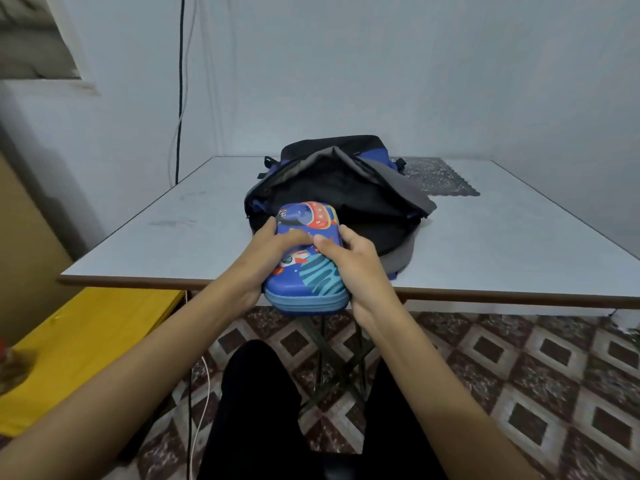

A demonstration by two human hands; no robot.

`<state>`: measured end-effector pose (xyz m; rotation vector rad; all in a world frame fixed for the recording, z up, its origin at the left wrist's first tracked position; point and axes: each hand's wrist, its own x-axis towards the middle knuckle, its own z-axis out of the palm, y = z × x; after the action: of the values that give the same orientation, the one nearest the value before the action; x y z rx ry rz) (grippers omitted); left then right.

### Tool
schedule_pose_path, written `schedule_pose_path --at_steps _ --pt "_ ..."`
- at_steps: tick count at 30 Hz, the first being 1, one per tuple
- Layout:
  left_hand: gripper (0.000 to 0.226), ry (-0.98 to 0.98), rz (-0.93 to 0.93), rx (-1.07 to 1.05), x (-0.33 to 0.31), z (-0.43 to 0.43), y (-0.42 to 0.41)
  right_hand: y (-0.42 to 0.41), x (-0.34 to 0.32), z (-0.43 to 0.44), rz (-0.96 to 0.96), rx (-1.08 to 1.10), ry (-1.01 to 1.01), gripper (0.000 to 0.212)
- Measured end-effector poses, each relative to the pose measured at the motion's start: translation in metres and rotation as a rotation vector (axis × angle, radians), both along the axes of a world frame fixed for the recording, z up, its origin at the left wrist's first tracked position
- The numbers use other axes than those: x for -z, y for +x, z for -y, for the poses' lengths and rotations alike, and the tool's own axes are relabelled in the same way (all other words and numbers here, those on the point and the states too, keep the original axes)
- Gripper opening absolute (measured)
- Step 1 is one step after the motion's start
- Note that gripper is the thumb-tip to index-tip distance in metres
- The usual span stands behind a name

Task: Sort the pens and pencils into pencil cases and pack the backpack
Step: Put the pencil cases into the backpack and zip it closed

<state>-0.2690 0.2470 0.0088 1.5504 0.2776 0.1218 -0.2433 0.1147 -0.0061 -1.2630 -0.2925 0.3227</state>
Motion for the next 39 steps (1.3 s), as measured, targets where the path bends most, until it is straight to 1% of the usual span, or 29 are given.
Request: schedule_pose_path --at_steps 1,3,5,7,8,10,12,13,15,17,18,22,24,26,28,29,31,33,35,37,39 --pt "0.031 0.020 -0.009 0.017 0.001 -0.002 0.002 0.000 0.001 0.000 -0.005 0.003 0.006 0.013" --pt "0.019 0.061 0.000 0.019 0.001 -0.008 0.008 -0.001 0.002 -0.001 -0.020 0.015 0.016 0.023" --pt "0.014 0.172 0.080 -0.081 0.001 -0.018 0.024 -0.002 0.002 -0.002 -0.035 0.027 0.027 0.029" --pt "0.028 0.386 0.192 -0.230 0.003 -0.036 0.049 -0.003 0.001 -0.003 -0.052 0.038 0.039 0.028" --pt "0.034 0.517 0.246 -0.252 0.004 -0.045 0.061 -0.004 0.001 -0.003 -0.064 0.037 0.046 0.026" --pt "0.038 0.847 0.318 -0.163 0.009 -0.064 0.087 -0.002 0.001 -0.002 -0.082 0.030 0.065 0.018" --pt "0.039 1.145 0.334 0.000 0.012 -0.080 0.110 -0.001 0.001 -0.002 -0.093 0.028 0.085 0.018" --pt "0.040 1.243 0.324 0.073 0.010 -0.086 0.119 0.000 0.002 -0.003 -0.091 0.032 0.085 0.018" --pt "0.044 1.367 0.304 0.187 0.004 -0.091 0.131 0.000 0.003 -0.004 -0.077 0.044 0.071 0.026" --pt "0.040 1.483 0.268 0.246 0.001 -0.092 0.136 0.000 0.003 -0.005 -0.074 0.056 0.061 0.033" --pt "0.036 1.538 0.259 0.244 0.002 -0.092 0.138 -0.001 0.003 -0.004 -0.078 0.056 0.060 0.035" --pt "0.021 1.670 0.215 0.090 0.009 -0.087 0.140 0.001 0.004 -0.004 -0.089 0.045 0.033 0.037" --pt "0.017 1.694 0.224 0.009 0.010 -0.084 0.139 0.002 0.005 -0.005 -0.085 0.041 0.012 0.039" --pt "0.015 1.619 0.277 -0.102 0.005 -0.080 0.138 0.002 0.006 -0.006 -0.072 0.040 -0.005 0.041" --pt "0.009 1.533 0.377 -0.225 -0.006 -0.077 0.137 0.003 0.009 -0.007 -0.054 0.036 -0.013 0.042" --pt "0.010 1.538 0.446 -0.250 -0.013 -0.075 0.137 0.003 0.009 -0.007 -0.048 0.031 -0.008 0.042" --pt "0.016 1.640 0.557 -0.203 -0.027 -0.074 0.135 0.003 0.009 -0.007 -0.055 0.010 0.010 0.040" --pt "0.020 1.730 0.592 -0.137 -0.036 -0.076 0.137 0.003 0.009 -0.006 -0.063 -0.009 0.038 0.035" --pt "0.031 1.766 0.589 -0.141 -0.039 -0.077 0.142 0.003 0.009 -0.006 -0.068 0.006 0.066 0.033" --pt "0.040 1.767 0.575 -0.171 -0.037 -0.075 0.148 0.003 0.009 -0.006 -0.090 0.053 0.102 0.043" --pt "0.040 1.741 0.548 -0.203 -0.035 -0.069 0.150 0.004 0.009 -0.007 -0.115 0.107 0.140 0.059"
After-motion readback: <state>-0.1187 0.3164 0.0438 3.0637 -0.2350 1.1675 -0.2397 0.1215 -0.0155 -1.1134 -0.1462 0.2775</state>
